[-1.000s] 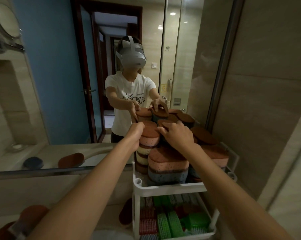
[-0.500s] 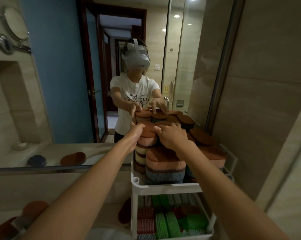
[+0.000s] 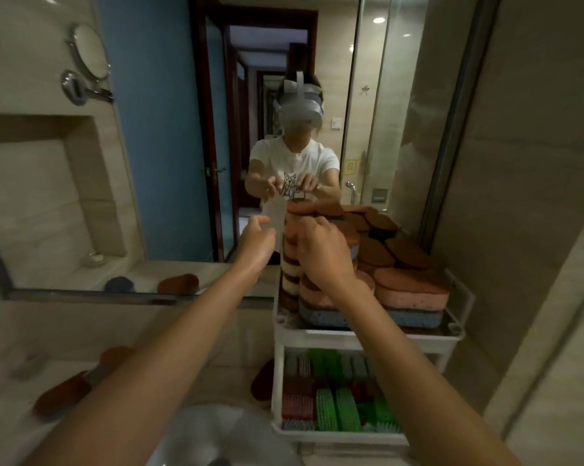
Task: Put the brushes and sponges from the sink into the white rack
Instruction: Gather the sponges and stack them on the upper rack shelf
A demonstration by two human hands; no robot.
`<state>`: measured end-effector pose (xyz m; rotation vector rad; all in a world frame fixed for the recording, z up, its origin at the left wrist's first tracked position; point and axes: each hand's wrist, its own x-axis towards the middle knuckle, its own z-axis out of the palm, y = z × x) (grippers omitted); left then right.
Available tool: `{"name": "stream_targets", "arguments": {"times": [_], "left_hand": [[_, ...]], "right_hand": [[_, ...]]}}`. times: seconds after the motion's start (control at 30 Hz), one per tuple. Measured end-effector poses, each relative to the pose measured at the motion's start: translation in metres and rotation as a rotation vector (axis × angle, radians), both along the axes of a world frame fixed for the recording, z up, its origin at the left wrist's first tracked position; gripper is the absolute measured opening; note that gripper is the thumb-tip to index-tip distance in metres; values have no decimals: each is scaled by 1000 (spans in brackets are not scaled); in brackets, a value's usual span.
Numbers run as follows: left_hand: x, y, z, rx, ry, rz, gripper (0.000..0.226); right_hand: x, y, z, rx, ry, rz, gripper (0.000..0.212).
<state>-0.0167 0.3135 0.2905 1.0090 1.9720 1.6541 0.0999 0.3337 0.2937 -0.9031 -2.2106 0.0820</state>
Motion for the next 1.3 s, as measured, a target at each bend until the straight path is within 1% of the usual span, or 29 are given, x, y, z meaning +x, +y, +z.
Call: {"name": "stream_targets", "arguments": {"times": [0.07,0.1,0.2,0.3,0.4,0.5,0.57,0.67,0.7,0.8,0.87,0.9,0.97,1.07,1.1,1.13,1.2,1.3], "left_hand": [[-9,-29,-5,70,-16,60,29],[-15,-46,-11,103,-55,76,25],[-35,-107,-37,162,-196,126,23],[-58,-168,-89,119,-351,221,32],[-81,-226,-147,25,-482,295,33],[-112,-279,-189,-64,-562,384,27],[-140,-311,-209,-152,-554,448,26],[-190,-351,-239,-322,-467,480,20],[-208,-361,-248,-415,-401,474,20],[-260,-389,-269,-711,-137,386,32],[-291,-402,-278,-839,28,297,31],[-307,-407,-284,-890,94,274,33],[-338,-415,-297,-1003,243,223,49],[-376,-423,-318,-1204,492,50,64],[-385,-424,-325,-1268,527,-12,67],[-390,-426,-332,-1317,534,-58,69],[-394,-427,-342,-1353,556,-78,73],[-397,-423,-350,-1269,702,3,69]], "right_hand": [[-14,-28,-5,-104,129,162,29],[-22,-42,-10,-147,176,222,32],[-51,-86,-35,-243,213,297,32],[-82,-129,-70,-380,175,358,29],[-115,-176,-111,-529,64,444,27],[-154,-222,-157,-656,-27,445,26],[-184,-251,-185,-724,-86,425,26],[-230,-288,-221,-794,-170,424,28],[-245,-298,-230,-815,-198,429,28],[-283,-324,-253,-860,-308,469,28],[-302,-336,-264,-872,-381,499,28],[-310,-340,-268,-871,-404,503,27],[-325,-344,-272,-852,-434,494,27],[-344,-341,-271,-819,-447,473,28],[-349,-339,-270,-813,-445,467,28],[-352,-337,-269,-810,-446,458,28],[-356,-332,-269,-801,-451,435,28],[-357,-324,-269,-800,-464,401,29]]}}
